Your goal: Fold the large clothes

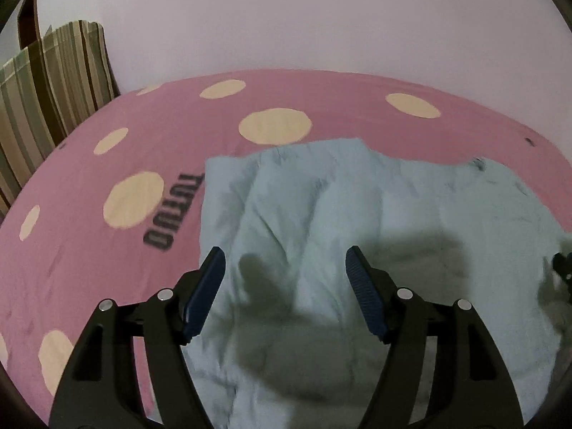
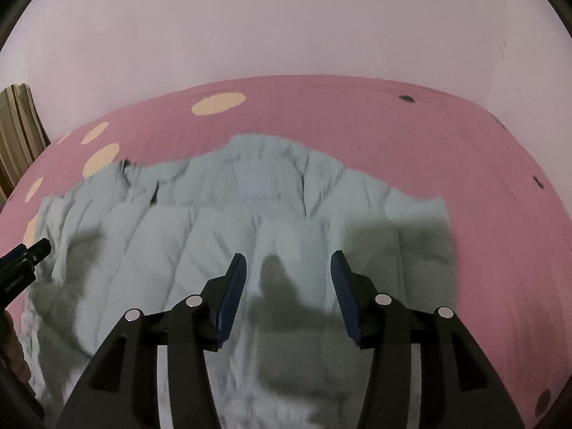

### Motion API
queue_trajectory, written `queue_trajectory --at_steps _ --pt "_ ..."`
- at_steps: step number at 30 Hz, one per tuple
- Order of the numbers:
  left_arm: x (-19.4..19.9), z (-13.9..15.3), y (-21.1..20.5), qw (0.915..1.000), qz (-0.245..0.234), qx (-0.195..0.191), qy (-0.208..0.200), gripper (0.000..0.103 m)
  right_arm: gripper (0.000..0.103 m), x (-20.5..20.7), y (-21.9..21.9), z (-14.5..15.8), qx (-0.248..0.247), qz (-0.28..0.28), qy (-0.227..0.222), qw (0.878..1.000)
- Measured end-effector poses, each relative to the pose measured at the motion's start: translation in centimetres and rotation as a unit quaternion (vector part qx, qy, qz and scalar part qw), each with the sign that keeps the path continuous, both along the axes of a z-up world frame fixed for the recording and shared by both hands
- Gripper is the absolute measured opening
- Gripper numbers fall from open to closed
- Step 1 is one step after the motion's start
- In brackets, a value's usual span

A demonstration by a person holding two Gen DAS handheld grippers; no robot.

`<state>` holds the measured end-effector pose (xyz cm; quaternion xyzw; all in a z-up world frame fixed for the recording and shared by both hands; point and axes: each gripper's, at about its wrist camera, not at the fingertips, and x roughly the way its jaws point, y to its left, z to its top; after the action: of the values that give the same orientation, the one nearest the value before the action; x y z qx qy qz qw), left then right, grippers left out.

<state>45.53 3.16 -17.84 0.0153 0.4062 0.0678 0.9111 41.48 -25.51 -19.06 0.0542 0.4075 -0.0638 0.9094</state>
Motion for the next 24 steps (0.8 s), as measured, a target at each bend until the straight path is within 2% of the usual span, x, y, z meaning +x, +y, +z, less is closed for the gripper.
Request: queue_trajectory --at_steps 3,7,10,12,16,18,21,24 --pt "2.3 -1.8 0.8 0.9993 0.025 0.008 0.028 0.07 0.049 2.1 0.0 -1.1 -0.006 0.003 0.016 1.0" --pt "3.3 -4.0 1.6 0.9977 0.029 0.014 0.06 0.072 0.054 3.6 0.0 -3.9 -0.014 -0.001 0.051 0.999" --pt "3.5 -5.1 1.4 0.9977 0.019 0.027 0.06 0.074 0.055 3.8 0.1 -5.0 -0.017 0.0 0.052 0.999" --pt "3.7 -5.5 1.6 0.9978 0.022 0.023 0.058 0.077 0.055 3.7 -0.1 -5.1 -0.012 -0.001 0.051 0.999" --pt "3.2 -4.2 2.6 0.9981 0.021 -0.009 0.057 0.077 0.057 2.8 -0.6 -3.8 -0.001 -0.002 0.043 0.999" --pt "2.3 -3.5 3.2 0.9974 0.02 -0.021 0.067 0.077 0.065 1.4 -0.8 -2.4 0.009 -0.002 0.04 0.999" --pt "-1.2 -1.6 4.8 0.9978 0.016 -0.034 0.055 0.077 0.07 -2.2 -1.3 0.0 0.008 0.001 0.016 1.0" --pt "-5.9 -0.4 6.6 0.9982 0.01 -0.042 0.042 0.082 0.07 -7.3 -2.4 1.5 0.019 -0.001 0.014 1.0"
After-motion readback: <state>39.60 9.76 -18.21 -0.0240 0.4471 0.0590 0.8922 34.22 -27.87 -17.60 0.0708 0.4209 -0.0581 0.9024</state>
